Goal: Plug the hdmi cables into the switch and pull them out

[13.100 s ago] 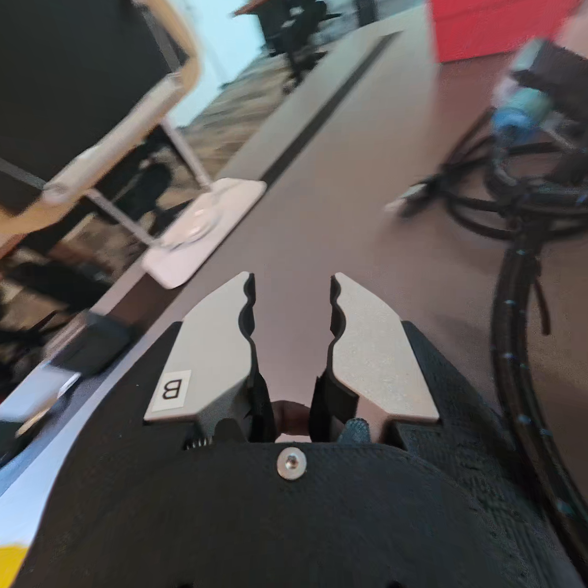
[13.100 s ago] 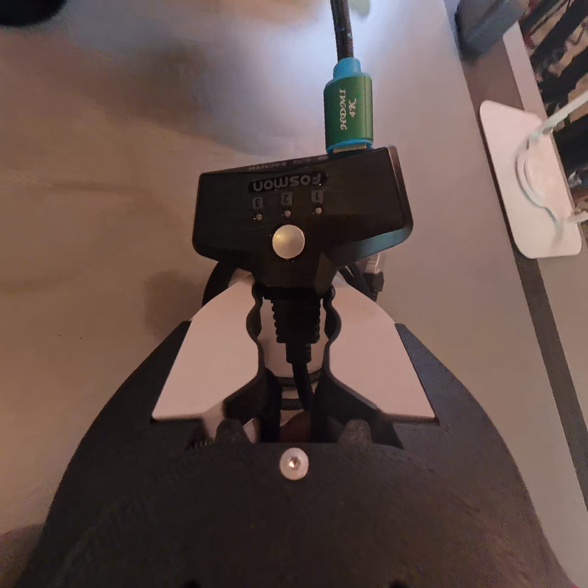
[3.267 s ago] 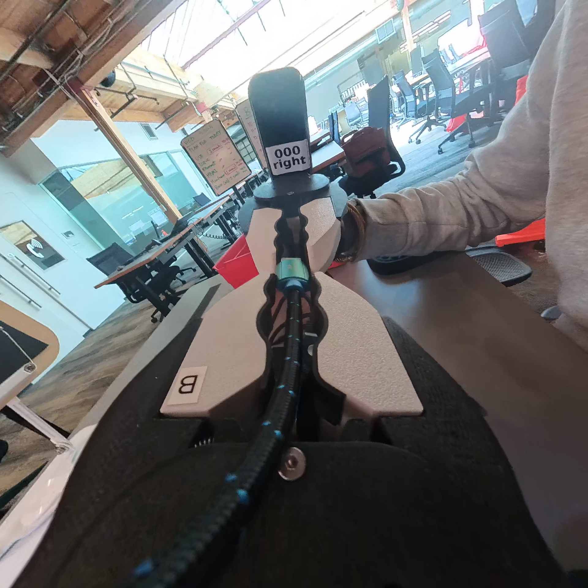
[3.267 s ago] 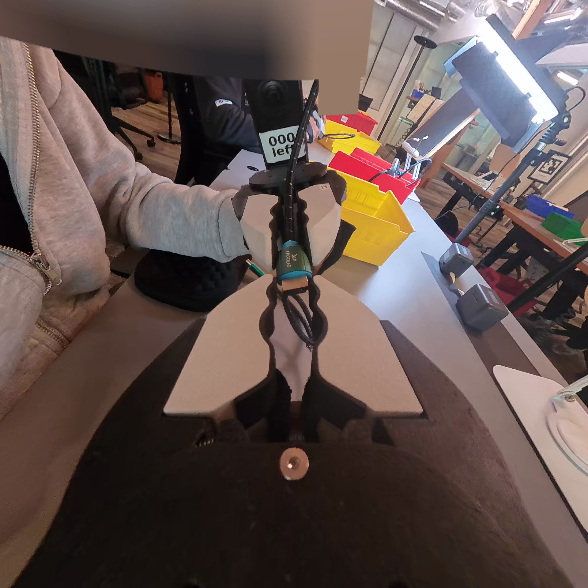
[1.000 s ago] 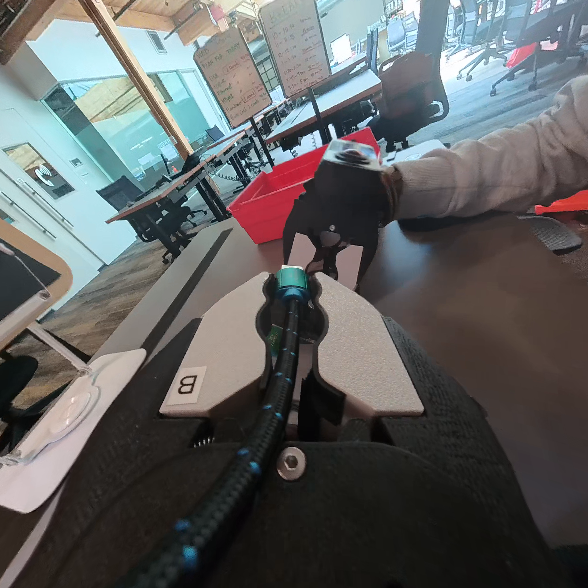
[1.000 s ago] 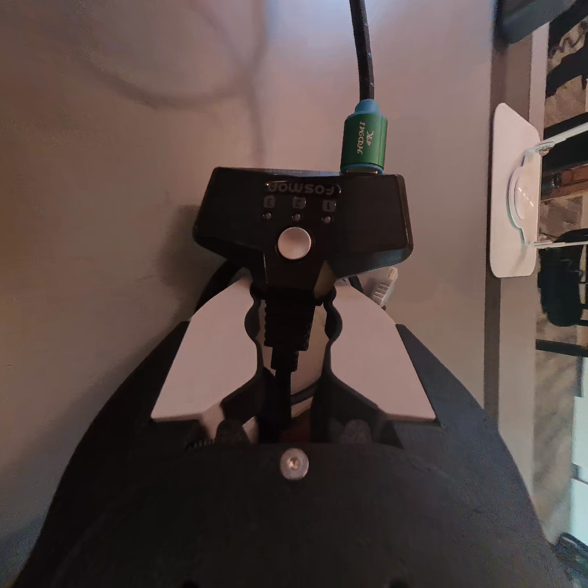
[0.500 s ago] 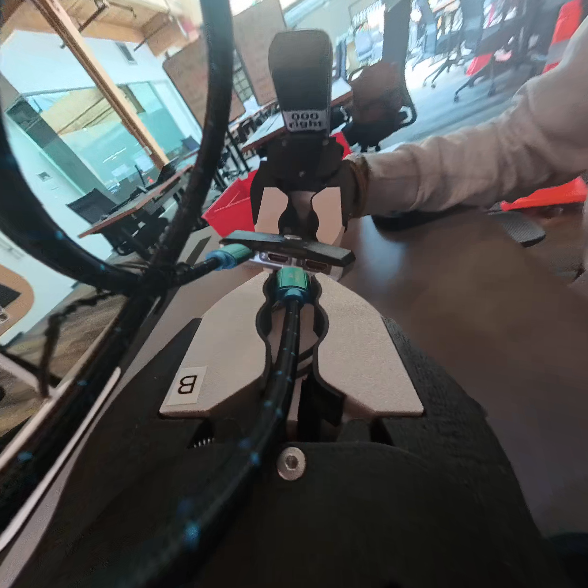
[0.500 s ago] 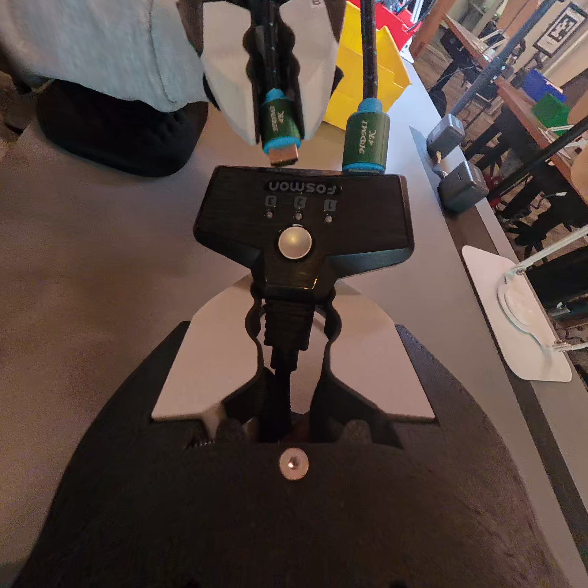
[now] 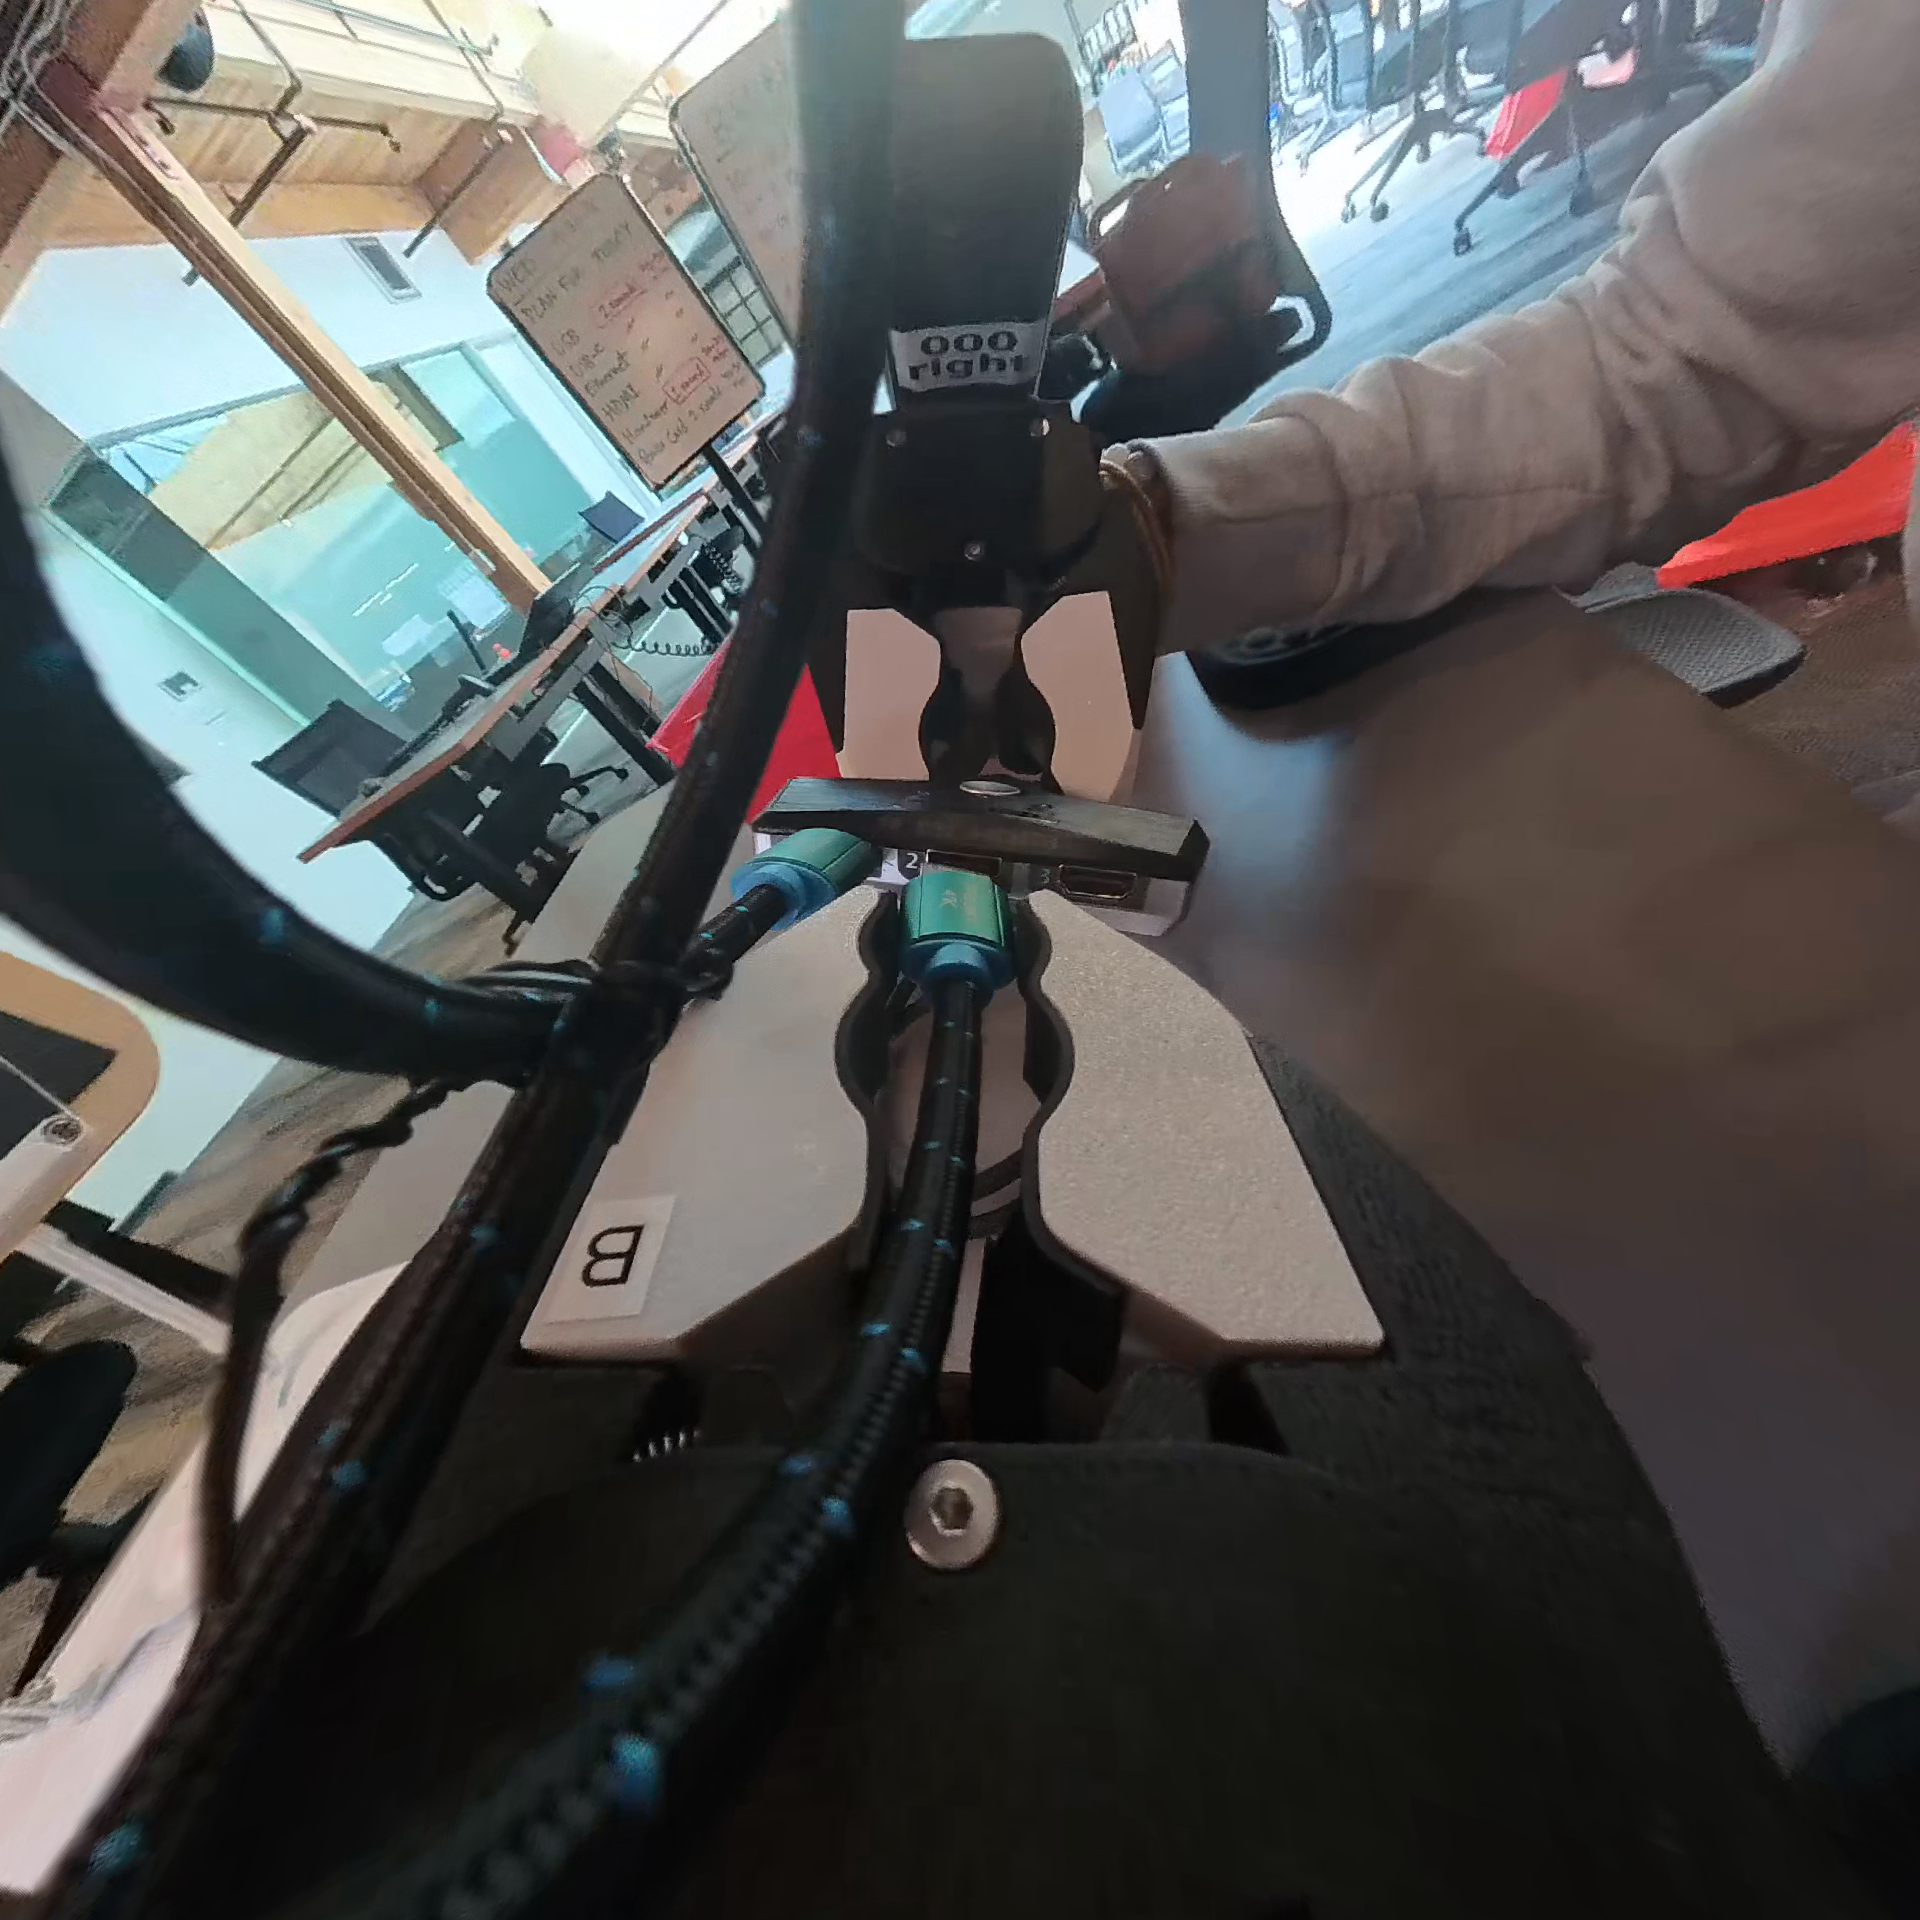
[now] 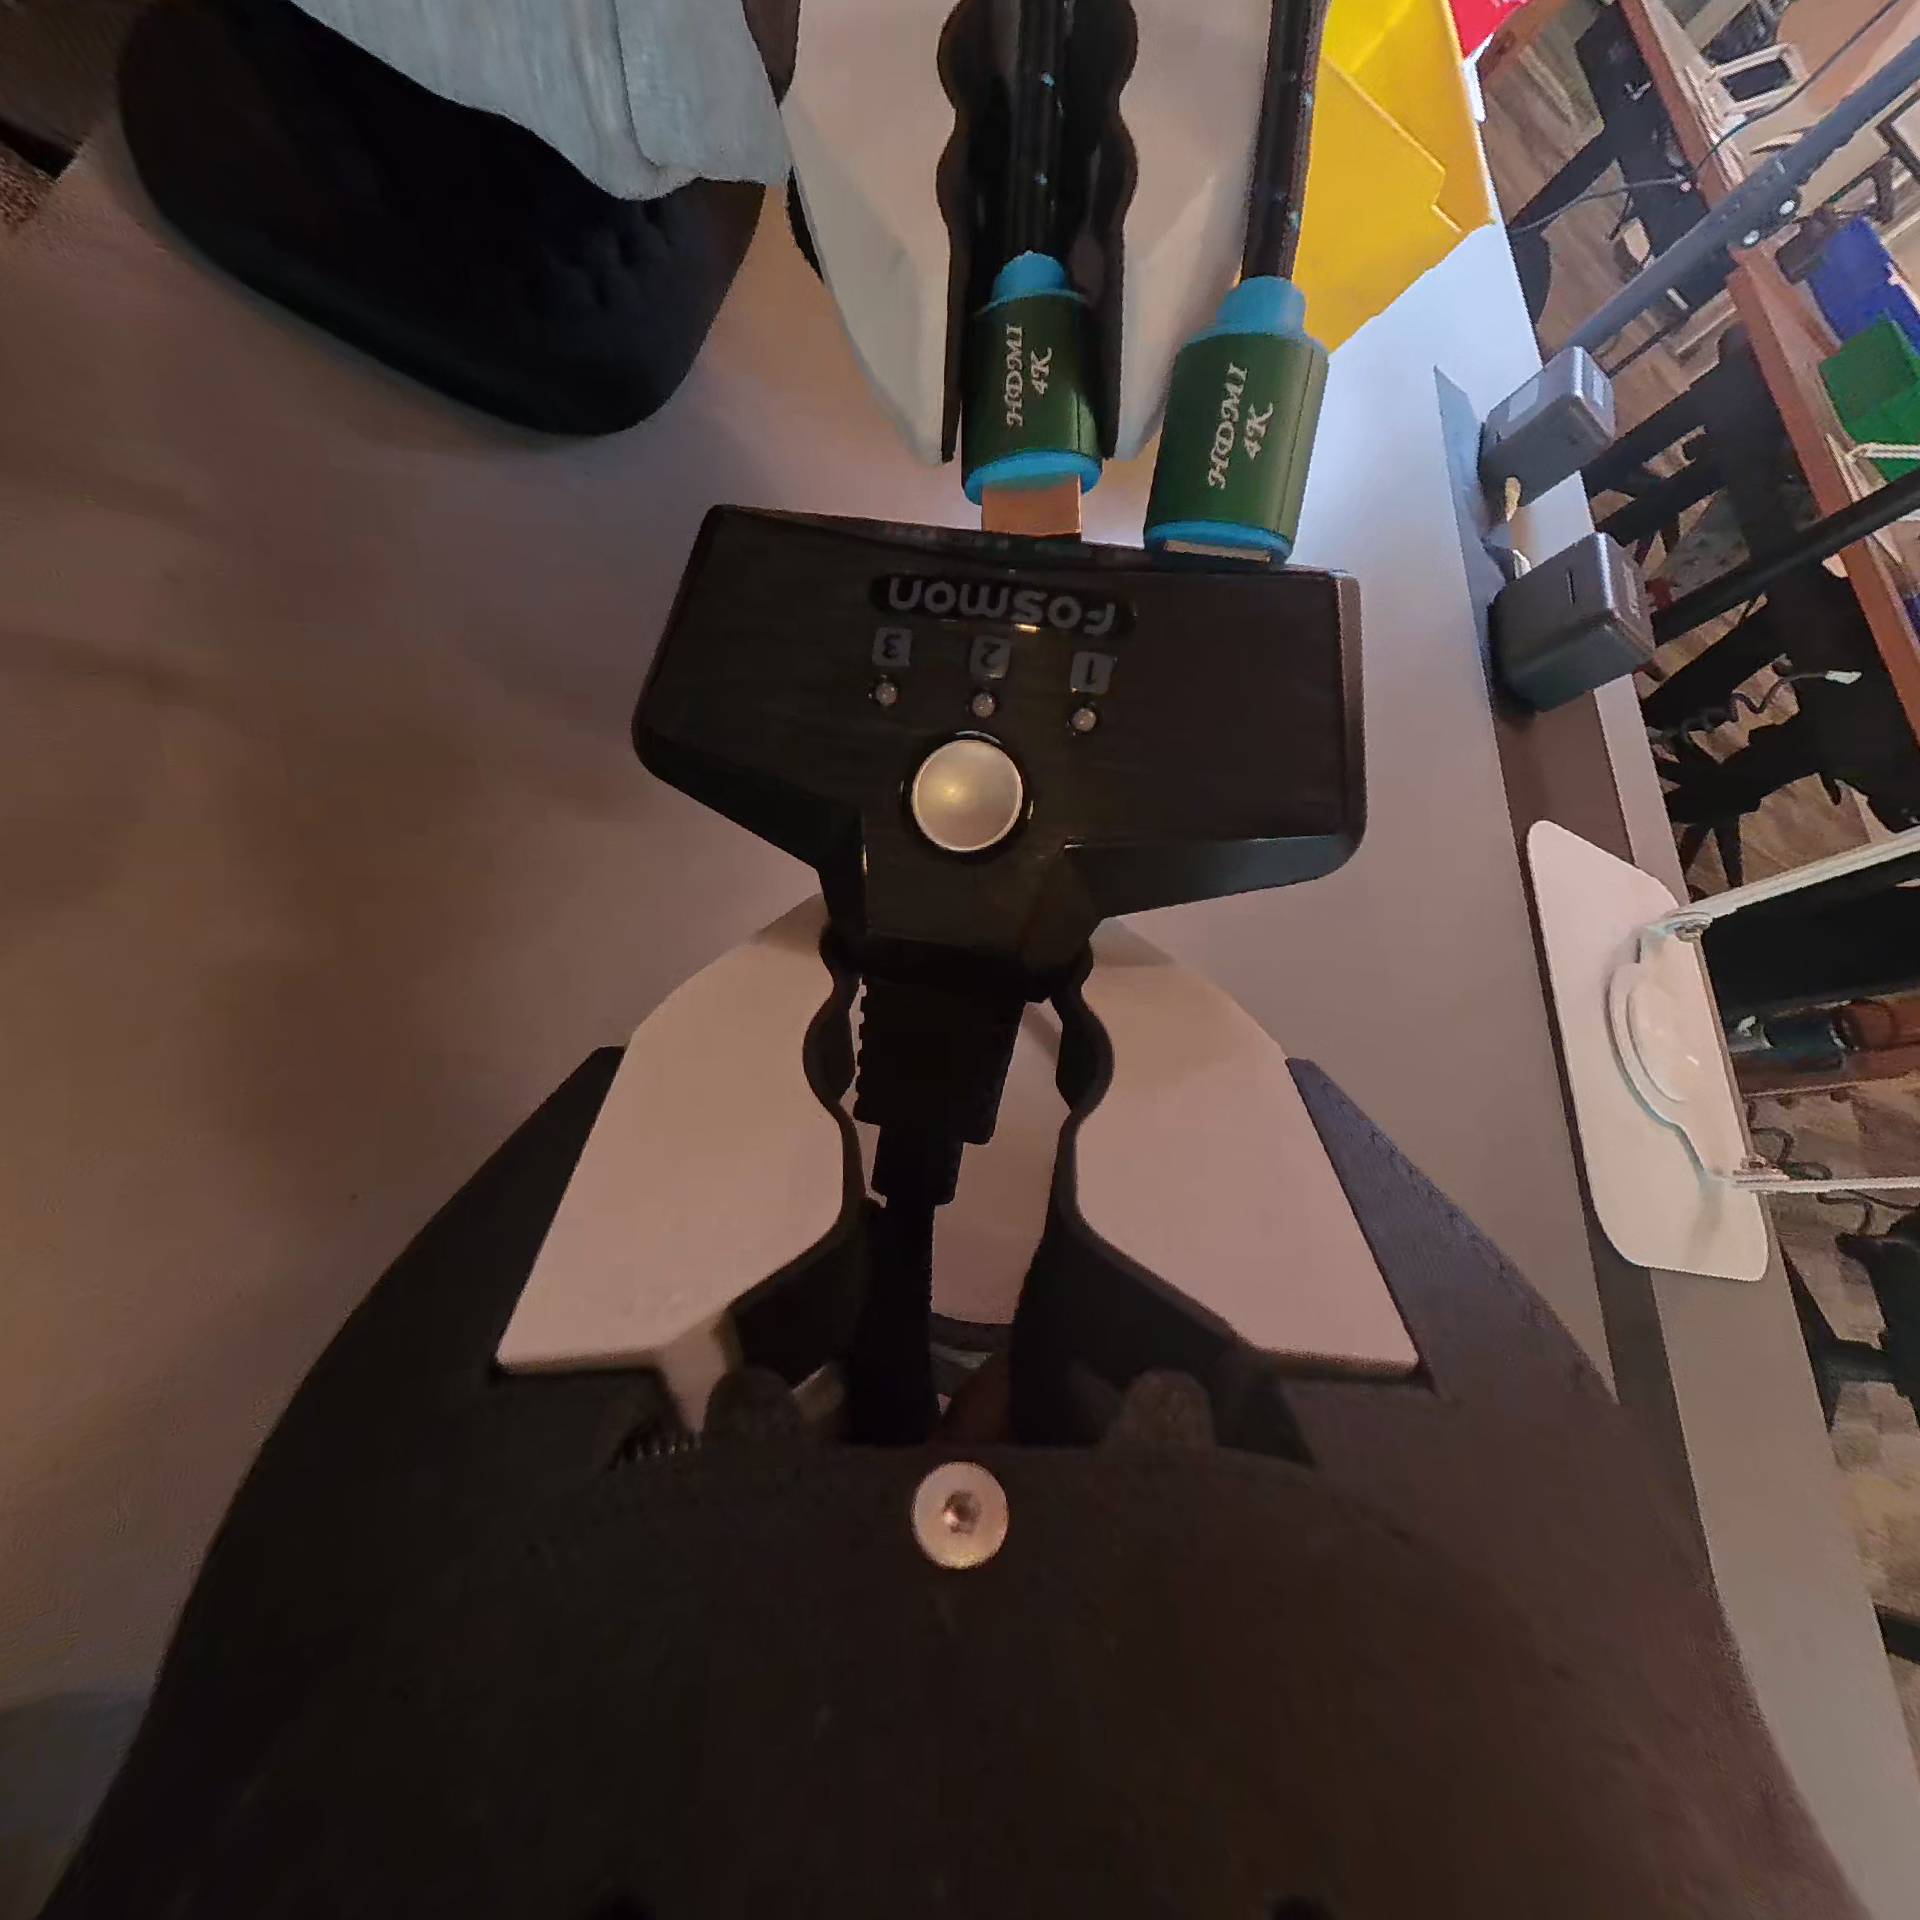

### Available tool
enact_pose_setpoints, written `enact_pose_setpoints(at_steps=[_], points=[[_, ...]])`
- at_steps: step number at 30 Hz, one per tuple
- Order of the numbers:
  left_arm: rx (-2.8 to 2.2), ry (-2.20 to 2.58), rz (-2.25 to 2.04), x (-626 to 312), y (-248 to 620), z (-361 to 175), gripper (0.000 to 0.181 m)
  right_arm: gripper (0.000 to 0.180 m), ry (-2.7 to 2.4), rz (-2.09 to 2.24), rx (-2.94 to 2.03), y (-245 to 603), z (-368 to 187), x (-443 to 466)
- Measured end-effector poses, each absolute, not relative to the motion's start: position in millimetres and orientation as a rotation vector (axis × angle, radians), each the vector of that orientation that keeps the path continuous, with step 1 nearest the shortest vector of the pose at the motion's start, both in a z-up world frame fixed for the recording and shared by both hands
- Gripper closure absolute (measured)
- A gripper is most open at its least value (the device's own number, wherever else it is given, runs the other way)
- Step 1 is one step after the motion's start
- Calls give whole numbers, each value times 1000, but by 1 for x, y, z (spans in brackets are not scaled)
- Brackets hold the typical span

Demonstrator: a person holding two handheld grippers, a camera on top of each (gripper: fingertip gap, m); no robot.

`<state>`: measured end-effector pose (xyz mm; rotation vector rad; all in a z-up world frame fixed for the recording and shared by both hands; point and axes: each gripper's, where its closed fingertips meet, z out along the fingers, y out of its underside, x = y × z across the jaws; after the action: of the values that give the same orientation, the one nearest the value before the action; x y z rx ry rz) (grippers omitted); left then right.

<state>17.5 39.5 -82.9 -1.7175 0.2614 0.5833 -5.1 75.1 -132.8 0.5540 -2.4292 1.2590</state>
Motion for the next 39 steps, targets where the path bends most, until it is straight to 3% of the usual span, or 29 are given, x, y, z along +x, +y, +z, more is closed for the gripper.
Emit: enact_pose_setpoints(at_steps=[1,39], points=[[-1715,255,570,18,39,-84,161,143,-2434,1260,554,75,-133,-5],[-1802,275,364,36,40,-101,160,144,-2443,1270,520,75,-134,-8]])
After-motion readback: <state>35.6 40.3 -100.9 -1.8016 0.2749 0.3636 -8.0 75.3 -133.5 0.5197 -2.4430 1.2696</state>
